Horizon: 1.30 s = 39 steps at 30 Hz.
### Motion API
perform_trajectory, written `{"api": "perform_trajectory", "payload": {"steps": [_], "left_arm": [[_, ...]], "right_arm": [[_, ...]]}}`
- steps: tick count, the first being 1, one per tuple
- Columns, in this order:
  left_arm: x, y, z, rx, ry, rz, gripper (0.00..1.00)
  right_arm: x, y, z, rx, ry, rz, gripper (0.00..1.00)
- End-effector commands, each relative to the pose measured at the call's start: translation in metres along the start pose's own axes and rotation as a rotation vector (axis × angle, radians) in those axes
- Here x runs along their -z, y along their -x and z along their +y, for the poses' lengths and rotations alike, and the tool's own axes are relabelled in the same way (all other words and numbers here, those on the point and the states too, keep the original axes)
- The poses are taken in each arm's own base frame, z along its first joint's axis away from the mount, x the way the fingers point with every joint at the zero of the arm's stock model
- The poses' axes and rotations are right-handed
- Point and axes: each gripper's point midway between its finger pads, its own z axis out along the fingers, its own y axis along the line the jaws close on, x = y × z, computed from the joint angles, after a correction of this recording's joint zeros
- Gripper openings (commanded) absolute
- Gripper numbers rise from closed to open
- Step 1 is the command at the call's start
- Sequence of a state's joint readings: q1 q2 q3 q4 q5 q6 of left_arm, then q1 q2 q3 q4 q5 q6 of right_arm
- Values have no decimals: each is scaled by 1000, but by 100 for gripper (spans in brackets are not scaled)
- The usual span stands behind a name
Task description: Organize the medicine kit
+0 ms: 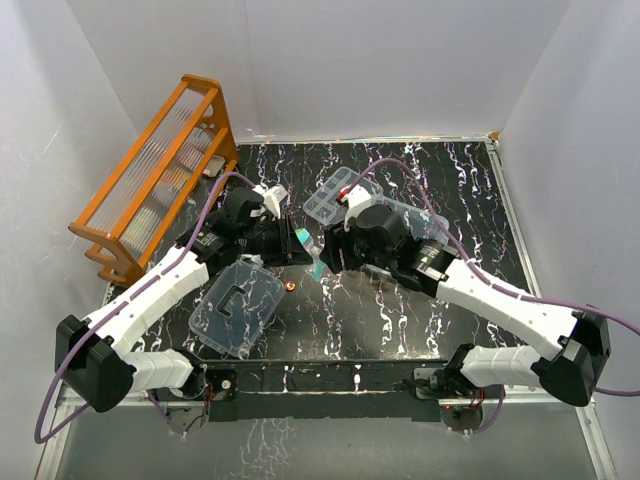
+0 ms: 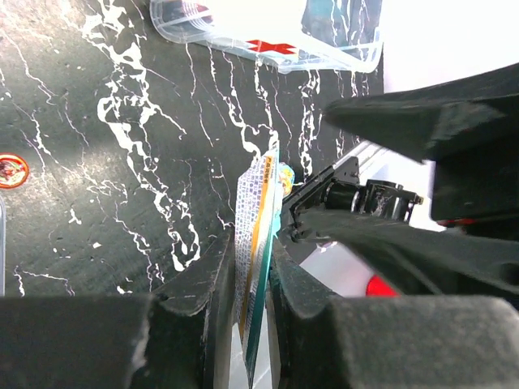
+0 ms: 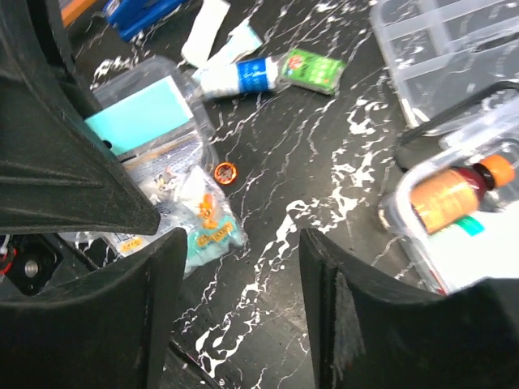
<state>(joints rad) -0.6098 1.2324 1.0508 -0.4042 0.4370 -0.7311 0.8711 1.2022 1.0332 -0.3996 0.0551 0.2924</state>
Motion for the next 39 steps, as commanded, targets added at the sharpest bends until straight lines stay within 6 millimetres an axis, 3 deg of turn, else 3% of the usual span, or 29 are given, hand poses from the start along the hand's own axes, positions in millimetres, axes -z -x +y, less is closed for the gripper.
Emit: {"api": "perform_trajectory", "payload": {"steps": [1, 7, 13, 17, 23, 27, 32, 39], "left_arm": [[6, 14, -5, -30, 5, -61, 7], [-1, 36, -21, -27, -20, -105, 9], [-18, 52, -52, -13, -79, -120, 9], [-51, 58, -73, -39, -87, -106, 10], [-101, 79, -111, -90, -56, -160, 10], [-140, 82, -121, -97, -57, -152, 10], [-192, 69, -130, -119, -68, -79, 12], [-233, 42, -125, -88, -55, 8, 14]], "right_arm": [[47, 66, -19, -111, -131, -181, 59], [79, 69, -83, -255, -420, -190, 63], [112, 44, -151, -425, -684, -171, 64], [128, 32, -176, -530, -752, -198, 65], [156, 39, -177, -598, -764, -305, 65], [181, 44, -176, -614, -785, -379, 65], [201, 44, -175, -622, -802, -431, 64], [210, 39, -176, -618, -821, -444, 64]]}}
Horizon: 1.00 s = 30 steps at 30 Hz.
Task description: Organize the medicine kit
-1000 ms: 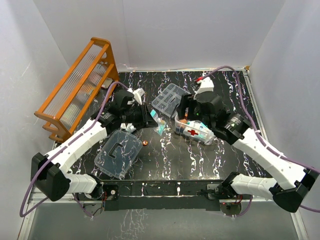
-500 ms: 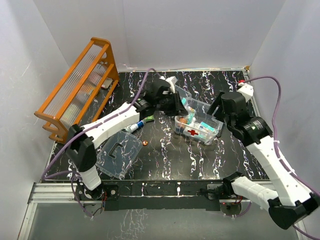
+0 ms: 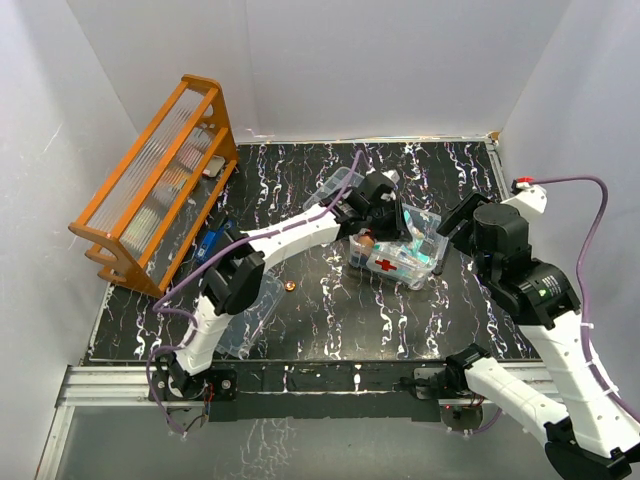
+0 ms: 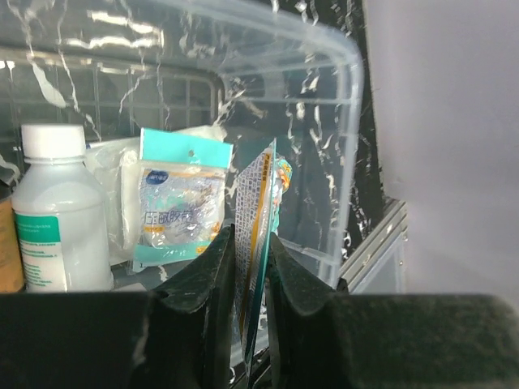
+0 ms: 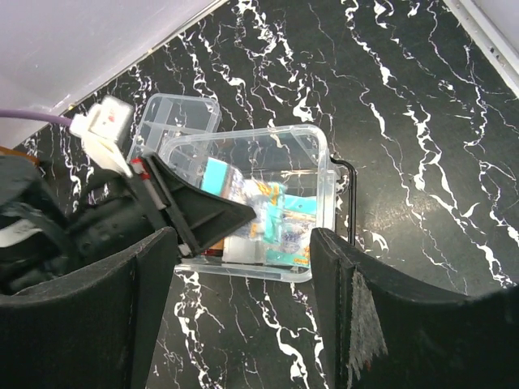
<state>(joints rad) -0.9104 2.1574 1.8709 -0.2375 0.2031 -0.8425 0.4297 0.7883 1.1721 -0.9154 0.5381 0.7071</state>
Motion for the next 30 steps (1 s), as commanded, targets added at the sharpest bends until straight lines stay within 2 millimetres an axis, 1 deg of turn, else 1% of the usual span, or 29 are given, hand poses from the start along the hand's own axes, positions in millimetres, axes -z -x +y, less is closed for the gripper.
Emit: {"api": "perform_trajectory", "payload": {"steps": [1, 4, 7, 8, 10, 14, 17, 22, 25, 30], "left_arm": [[1, -5, -26, 4, -50, 15, 14], [-7, -14, -19, -7, -4, 33, 14], [-15, -19, -19, -26, 13, 54, 14], [-17, -22, -16, -34, 32, 66, 15], [-20, -27, -15, -65, 60, 77, 18], [-23, -35, -7, -110, 130, 91, 21], [-23, -38, -1, -112, 152, 102, 25], [-22, -43, 4, -102, 177, 126, 28], [-19, -42, 6, -99, 194, 124, 28], [-12, -35, 12, -118, 244, 98, 34]], "right_arm": [[2, 9, -6, -22, -26, -48, 64], [0, 7, -5, -19, -20, -40, 64], [-2, 7, 1, -16, -1, -36, 64], [-3, 7, 3, -17, 3, -36, 64], [-4, 6, 6, -18, 16, -31, 64], [-5, 3, 7, -17, 26, -23, 64], [-5, 1, 6, -19, 27, -21, 63], [-3, 5, 0, -27, 4, -46, 63], [-3, 6, -1, -34, 1, -54, 62], [-4, 5, -2, -31, -7, -49, 62]]}}
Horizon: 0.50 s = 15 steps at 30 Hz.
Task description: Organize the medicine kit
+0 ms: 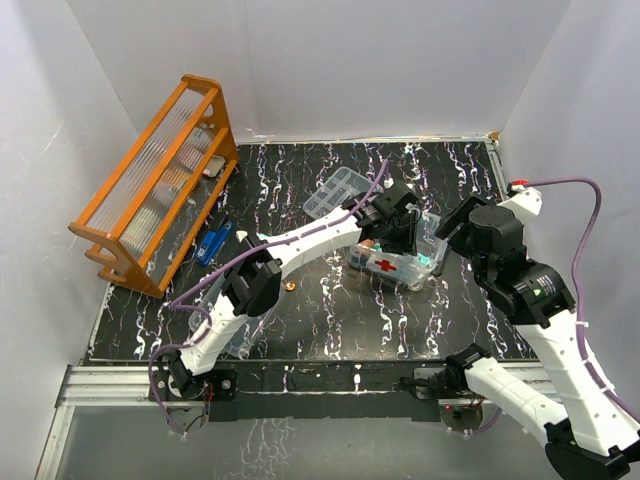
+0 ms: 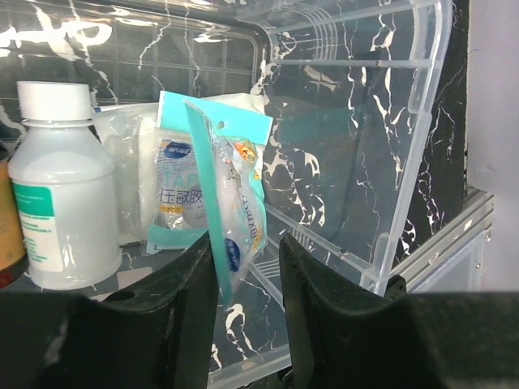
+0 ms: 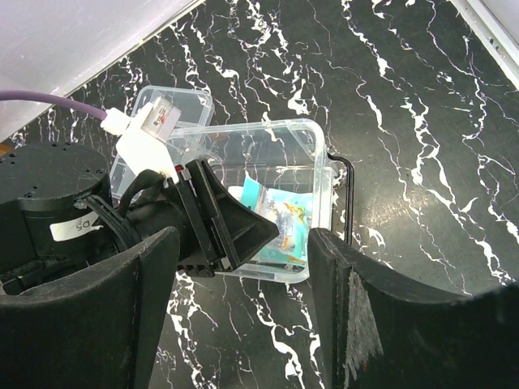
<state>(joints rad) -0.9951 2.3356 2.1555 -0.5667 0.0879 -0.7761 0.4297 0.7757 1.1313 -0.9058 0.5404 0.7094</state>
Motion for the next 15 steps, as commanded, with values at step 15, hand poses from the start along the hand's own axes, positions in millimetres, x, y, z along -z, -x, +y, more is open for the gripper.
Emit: {"api": "perform_trajectory", "payload": {"steps": [15], "left_arm": [[73, 33, 6, -27, 89, -118, 42]], "right_arm": [[-11, -1, 9, -24, 11, -3, 61]]}}
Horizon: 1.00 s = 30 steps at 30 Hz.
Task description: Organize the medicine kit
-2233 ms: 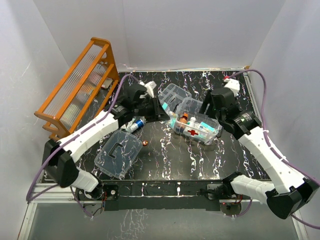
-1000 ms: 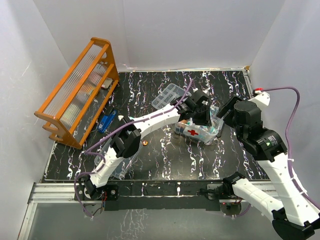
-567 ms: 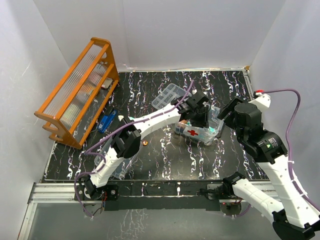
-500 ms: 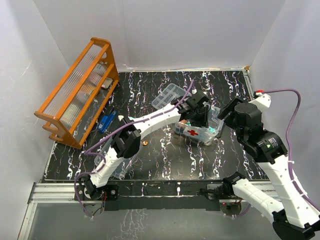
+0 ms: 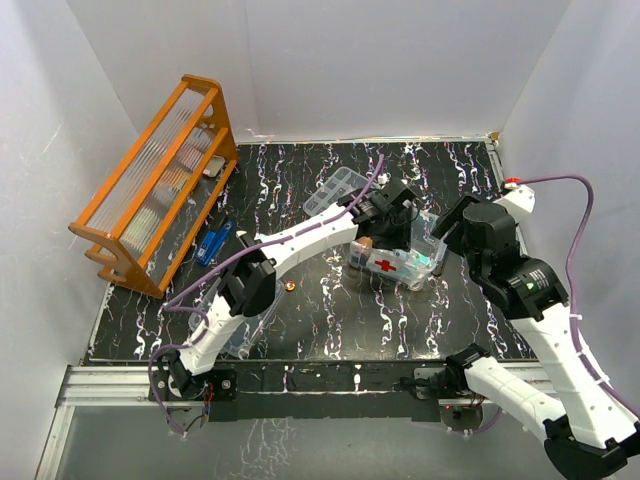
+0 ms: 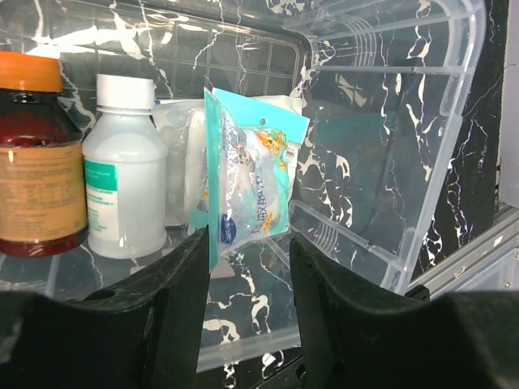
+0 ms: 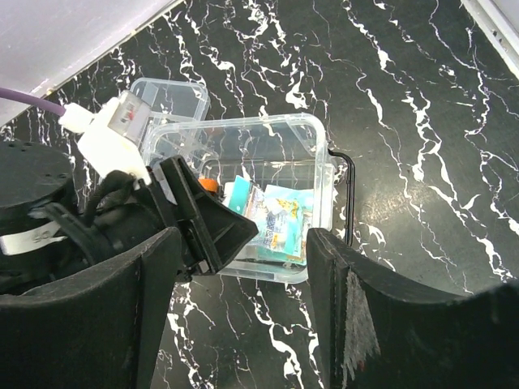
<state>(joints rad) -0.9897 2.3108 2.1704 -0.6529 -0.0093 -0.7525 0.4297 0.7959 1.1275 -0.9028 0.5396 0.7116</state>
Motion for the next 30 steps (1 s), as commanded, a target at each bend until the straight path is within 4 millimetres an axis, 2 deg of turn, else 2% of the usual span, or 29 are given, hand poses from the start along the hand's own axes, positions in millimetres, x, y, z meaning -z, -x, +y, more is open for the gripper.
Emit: {"api": "perform_trajectory", "payload": {"steps": [1, 6, 15, 21, 24, 28, 30], "left_arm": [[63, 27, -5, -6, -10, -87, 42], [86, 32, 7, -10, 19, -126, 43], [143, 40, 37, -33, 69, -236, 45], [168, 13, 82, -11, 124, -266, 49], [176, -5, 106, 23, 135, -270, 51], [185, -30, 141, 80, 198, -272, 53], [188, -40, 153, 111, 209, -277, 54]], "right_arm": [[-7, 1, 10, -29, 26, -8, 61], [-14, -11, 17, -18, 44, 37, 59], [-38, -44, 33, 59, 66, 172, 53], [-62, -73, 40, 156, 72, 273, 51], [-81, -92, 38, 223, 41, 324, 50], [-112, -105, 27, 307, -29, 304, 50], [-126, -114, 30, 324, -25, 314, 50]]}}
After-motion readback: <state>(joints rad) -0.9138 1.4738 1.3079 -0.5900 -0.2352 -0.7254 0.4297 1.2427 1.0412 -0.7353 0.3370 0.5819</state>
